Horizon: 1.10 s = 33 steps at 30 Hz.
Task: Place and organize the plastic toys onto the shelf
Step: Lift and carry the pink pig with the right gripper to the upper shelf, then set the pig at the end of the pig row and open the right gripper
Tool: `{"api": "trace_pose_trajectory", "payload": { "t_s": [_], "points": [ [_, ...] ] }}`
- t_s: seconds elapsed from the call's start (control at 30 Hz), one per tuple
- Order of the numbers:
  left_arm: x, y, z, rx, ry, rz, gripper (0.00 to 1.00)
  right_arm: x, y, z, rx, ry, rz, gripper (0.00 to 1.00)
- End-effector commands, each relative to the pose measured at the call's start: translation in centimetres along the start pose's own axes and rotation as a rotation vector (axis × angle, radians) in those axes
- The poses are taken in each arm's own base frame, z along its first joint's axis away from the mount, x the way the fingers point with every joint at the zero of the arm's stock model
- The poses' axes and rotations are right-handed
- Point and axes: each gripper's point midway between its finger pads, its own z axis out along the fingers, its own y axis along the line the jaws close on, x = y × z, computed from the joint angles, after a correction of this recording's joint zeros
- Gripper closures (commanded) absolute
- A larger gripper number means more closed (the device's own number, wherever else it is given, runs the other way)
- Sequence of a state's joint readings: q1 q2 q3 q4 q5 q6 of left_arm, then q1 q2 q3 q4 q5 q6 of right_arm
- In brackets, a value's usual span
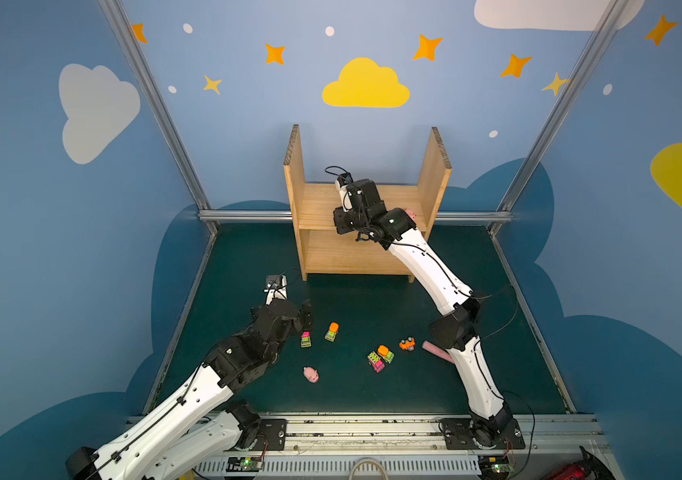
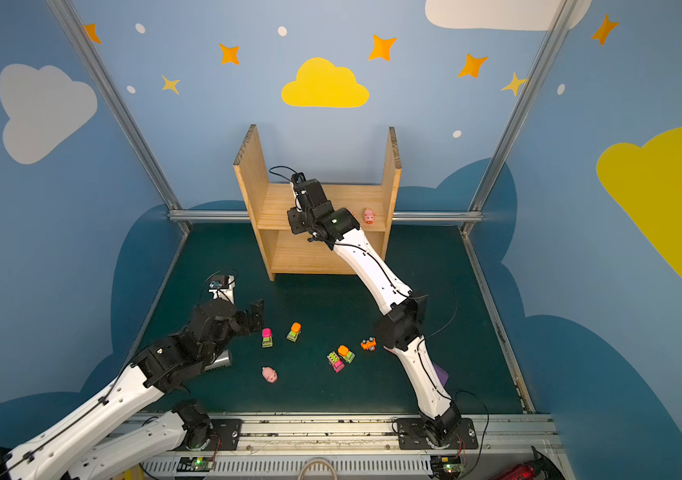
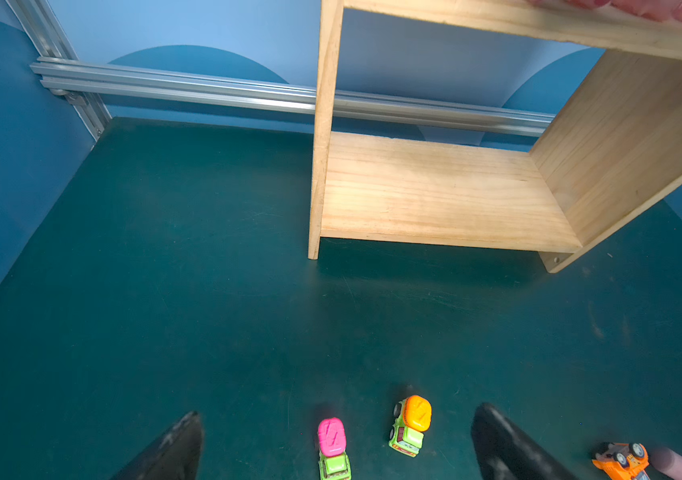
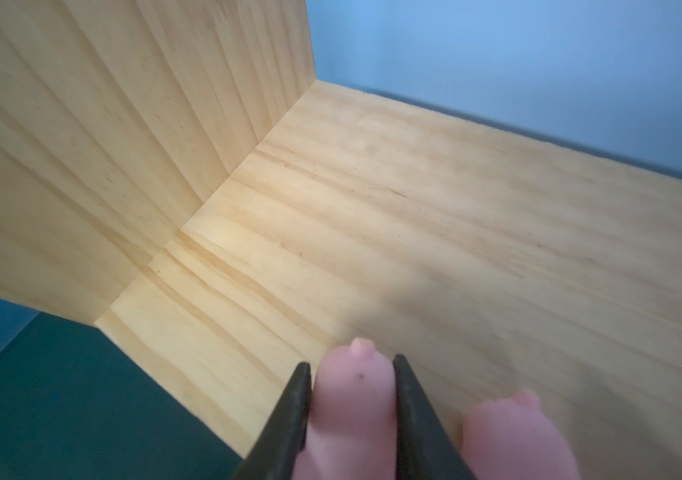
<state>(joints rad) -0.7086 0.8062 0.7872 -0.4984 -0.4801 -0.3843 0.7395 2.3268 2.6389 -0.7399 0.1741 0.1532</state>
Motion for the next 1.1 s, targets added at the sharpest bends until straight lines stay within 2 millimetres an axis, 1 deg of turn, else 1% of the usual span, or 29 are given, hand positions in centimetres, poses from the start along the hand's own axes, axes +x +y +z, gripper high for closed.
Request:
{"api": "trace_pose_trajectory", "payload": {
  "t_s": [0.0,0.23,0.53,0.63,0.73,1.07],
  "points": [
    [-0.2,0.1,-0.1,0.001,-0.011,-0.004,0.0,-1.3,0.4,-0.3,-0.006,-0.047,-0.006,0.69],
    [-0.2,0.4,-0.2,-0.002,-0.016,-0.013,0.0,-1.4,0.2,0.0,0.007,-0.054,-0.014,0.67],
    [-0.4,0.5,-0.5,-0.003,-0.021,-0.015,0.0,-2.0,0.1,-0.4,0.012,-0.072,-0.008,0.55],
    [-0.4,0.5,-0.5,-0.004,-0.022,-0.017,0.0,-2.2,0.3,-0.6,0.006,-0.08,-0.01,0.54],
    [-0.5,0.5,-0.6,-0.002,-0.026,-0.021,0.0,-2.6,0.4,-1.0,0.003,-0.092,-0.012,0.5],
    [-0.9,0.7,-1.2,0.003,-0.038,-0.035,0.0,-4.2,1.5,-3.1,-0.028,-0.133,-0.018,0.49]
  ]
}}
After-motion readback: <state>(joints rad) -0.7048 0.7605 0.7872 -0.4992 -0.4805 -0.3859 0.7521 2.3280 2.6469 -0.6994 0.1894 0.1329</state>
